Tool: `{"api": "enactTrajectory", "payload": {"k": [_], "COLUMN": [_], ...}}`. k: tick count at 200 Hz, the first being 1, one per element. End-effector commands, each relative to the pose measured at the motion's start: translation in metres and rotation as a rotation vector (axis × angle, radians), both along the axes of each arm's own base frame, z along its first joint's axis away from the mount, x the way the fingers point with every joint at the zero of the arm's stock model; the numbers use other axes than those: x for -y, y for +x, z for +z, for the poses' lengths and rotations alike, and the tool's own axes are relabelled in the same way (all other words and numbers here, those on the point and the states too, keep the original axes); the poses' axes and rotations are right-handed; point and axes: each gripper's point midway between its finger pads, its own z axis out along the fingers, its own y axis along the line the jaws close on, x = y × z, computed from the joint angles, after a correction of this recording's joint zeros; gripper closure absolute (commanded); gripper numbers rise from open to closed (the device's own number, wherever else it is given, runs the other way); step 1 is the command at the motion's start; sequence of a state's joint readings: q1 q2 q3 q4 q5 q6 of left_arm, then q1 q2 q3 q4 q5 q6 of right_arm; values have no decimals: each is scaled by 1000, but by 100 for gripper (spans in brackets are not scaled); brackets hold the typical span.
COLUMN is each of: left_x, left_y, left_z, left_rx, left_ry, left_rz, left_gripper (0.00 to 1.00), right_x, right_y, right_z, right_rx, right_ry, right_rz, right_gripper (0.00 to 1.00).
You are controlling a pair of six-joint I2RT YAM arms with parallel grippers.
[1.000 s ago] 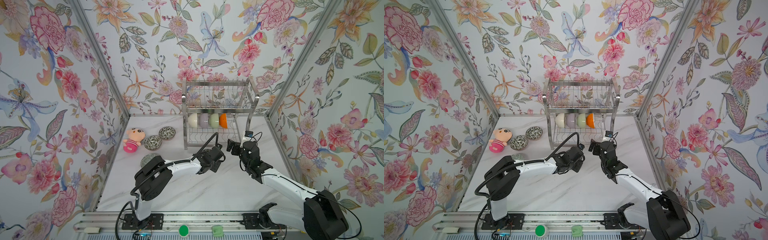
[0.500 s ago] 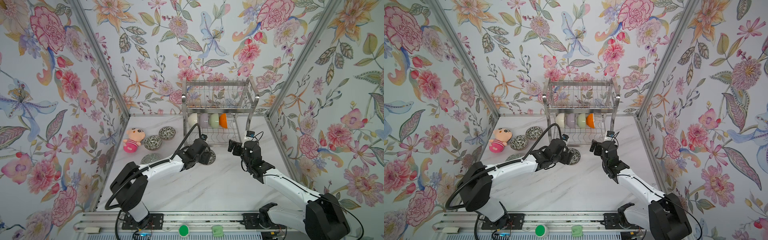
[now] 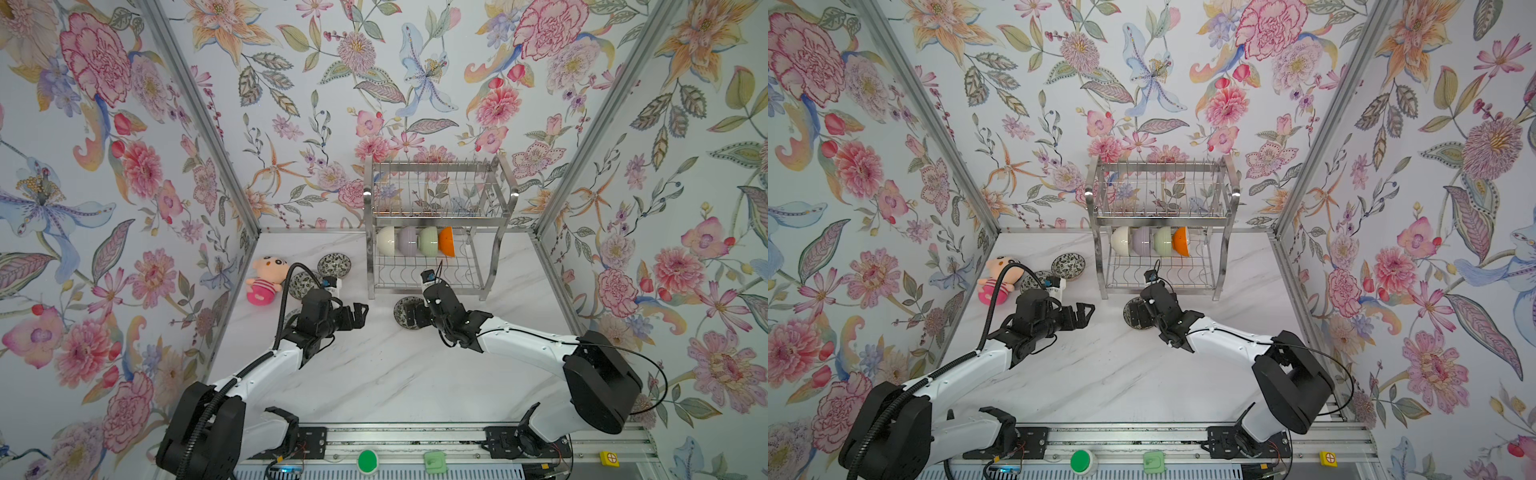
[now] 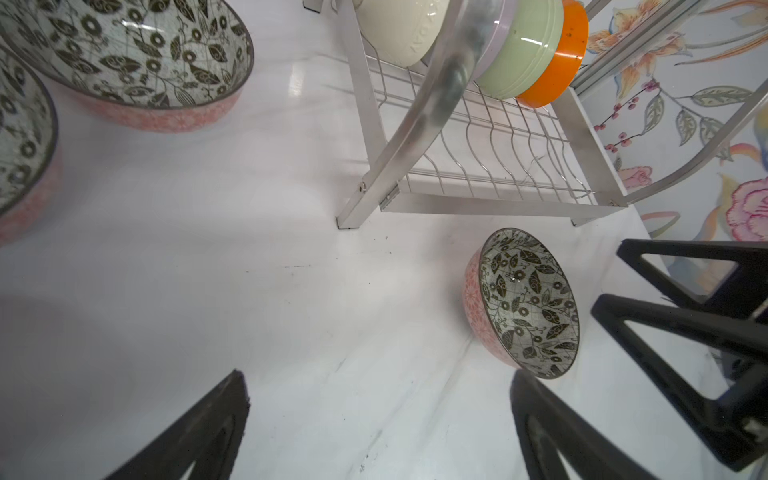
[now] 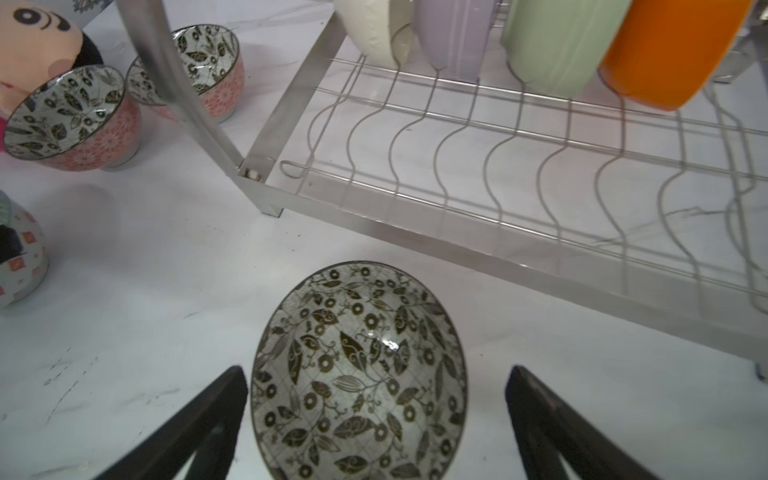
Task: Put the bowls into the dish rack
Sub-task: 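Lower the right gripper onto the leaf-patterned bowl rim and close it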
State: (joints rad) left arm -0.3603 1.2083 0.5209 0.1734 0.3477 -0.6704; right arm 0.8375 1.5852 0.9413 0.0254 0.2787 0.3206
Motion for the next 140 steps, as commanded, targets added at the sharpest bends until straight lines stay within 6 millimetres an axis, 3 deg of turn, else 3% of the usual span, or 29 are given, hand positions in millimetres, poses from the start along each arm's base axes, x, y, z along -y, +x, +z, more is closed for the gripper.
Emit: {"api": "enactTrajectory", "payload": {"k": [1, 25, 60, 140], "left_x": [13, 10, 9, 7], "left_y": [-2, -6, -8, -8], "left_z": [27, 23, 22, 21], "left_rx": [60, 60, 65, 66], "left_ry": [-162, -162, -163, -147], "left_rz": [-60, -59, -60, -59], "left_gripper": [1, 1, 1, 1], "right_x": [-15, -34, -41, -44], "right_y": [-5, -8, -5, -10], "right_z": [-6, -19, -37, -64], "right_rx": [1, -38, -87, -158], "right_ry": [-91, -124, -179, -209], "right_rz": [42, 75, 74, 87], "right_gripper": [9, 15, 27, 75]}}
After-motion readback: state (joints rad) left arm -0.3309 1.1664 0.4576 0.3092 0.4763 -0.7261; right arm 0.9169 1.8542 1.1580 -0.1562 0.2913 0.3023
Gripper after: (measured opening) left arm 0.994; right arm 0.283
